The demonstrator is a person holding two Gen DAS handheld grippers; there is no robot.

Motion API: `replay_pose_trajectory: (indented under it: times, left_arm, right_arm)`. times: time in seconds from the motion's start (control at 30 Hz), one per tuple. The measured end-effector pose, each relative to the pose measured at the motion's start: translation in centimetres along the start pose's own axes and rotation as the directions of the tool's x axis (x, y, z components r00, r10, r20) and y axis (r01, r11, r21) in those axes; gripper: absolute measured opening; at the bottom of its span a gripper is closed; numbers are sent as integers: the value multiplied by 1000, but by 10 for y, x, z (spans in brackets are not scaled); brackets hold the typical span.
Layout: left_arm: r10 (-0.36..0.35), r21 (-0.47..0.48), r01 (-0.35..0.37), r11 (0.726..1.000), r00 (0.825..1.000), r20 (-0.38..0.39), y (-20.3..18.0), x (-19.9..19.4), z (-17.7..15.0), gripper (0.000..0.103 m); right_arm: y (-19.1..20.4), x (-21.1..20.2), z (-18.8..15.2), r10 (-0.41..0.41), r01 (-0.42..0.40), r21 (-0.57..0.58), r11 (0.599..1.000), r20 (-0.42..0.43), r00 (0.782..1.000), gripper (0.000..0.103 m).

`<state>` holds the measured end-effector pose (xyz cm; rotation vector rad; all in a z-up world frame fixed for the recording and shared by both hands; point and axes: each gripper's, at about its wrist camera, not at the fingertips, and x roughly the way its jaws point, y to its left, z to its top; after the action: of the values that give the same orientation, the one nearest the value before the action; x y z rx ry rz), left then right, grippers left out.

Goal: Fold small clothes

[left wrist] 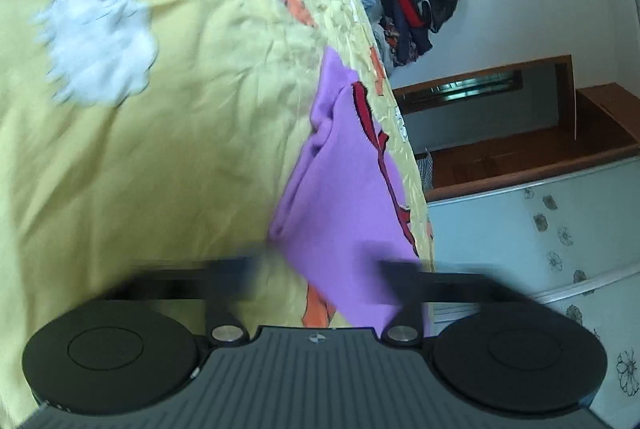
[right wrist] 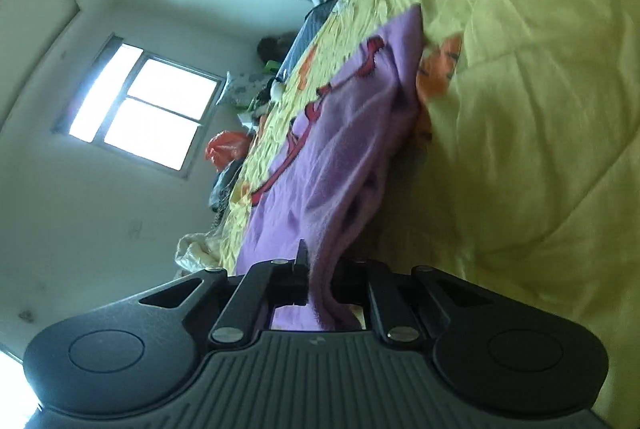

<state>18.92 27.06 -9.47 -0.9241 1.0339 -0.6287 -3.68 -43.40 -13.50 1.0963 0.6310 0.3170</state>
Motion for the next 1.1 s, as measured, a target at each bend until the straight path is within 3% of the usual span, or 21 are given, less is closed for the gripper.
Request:
replay_pose_trajectory:
  times: [0.03, 0.1, 0.2, 0.4, 0.43, 0.5, 0.53, 0.63, 0.67, 0.7, 0.73, 0.97, 1.1]
  left_arm:
    - [-32, 9, 32, 999, 999, 0, -3, 4, 5, 103]
    - [19, 17, -19, 1000, 999, -27, -9, 17, 15, 102]
    - [-28, -3, 28, 1000, 995, -99, -13, 38, 25, 102]
    - [40, 44, -31, 999, 975, -220, -34, 79, 39, 103]
    - [43, 47, -33, 998, 974, -221, -35, 83, 39, 99]
    - [85, 59, -73, 996, 966, -244, -38, 92, 39, 51]
    - [113, 53, -102, 993, 957, -267, -37, 99, 37, 4]
    - [154, 107, -129, 986, 950, -270, -36, 103, 31, 5]
    - [139, 104, -115, 988, 953, -270, -36, 101, 30, 5]
    - [123, 109, -97, 989, 957, -262, -37, 97, 29, 5]
    - [114, 115, -87, 990, 960, -258, -38, 94, 28, 5]
    - [69, 160, -34, 987, 973, -222, -54, 65, 13, 4]
    - [74, 145, -45, 988, 977, -201, -59, 52, 0, 4]
  right_arm:
    - [-1, 2, -1, 14, -14, 7, 1000, -15, 1000, 38]
    - [5, 1, -4, 49, -49, -12, 999, -4, 999, 60]
    - [12, 1, -10, 24, -24, -42, 999, 11, 1000, 63]
    - [13, -2, -20, 0, 3, -46, 999, 69, 998, 62]
    - [14, -1, -20, -12, 16, -52, 999, 68, 998, 62]
    - [18, 2, -20, -41, 46, -63, 997, 74, 996, 62]
    - [19, 2, -21, -52, 57, -74, 996, 68, 996, 62]
    - [12, -3, -22, -15, 18, -30, 999, 99, 995, 61]
    - [9, -3, -21, -13, 15, -16, 1000, 102, 995, 50]
    - [6, -2, -20, -33, 33, -5, 999, 101, 994, 10]
    - [4, -1, -20, -33, 33, -2, 999, 100, 994, 6]
    - [20, -19, -21, 51, -48, -28, 998, 130, 990, 5]
    - [27, -30, -18, 71, -66, -47, 997, 119, 990, 5]
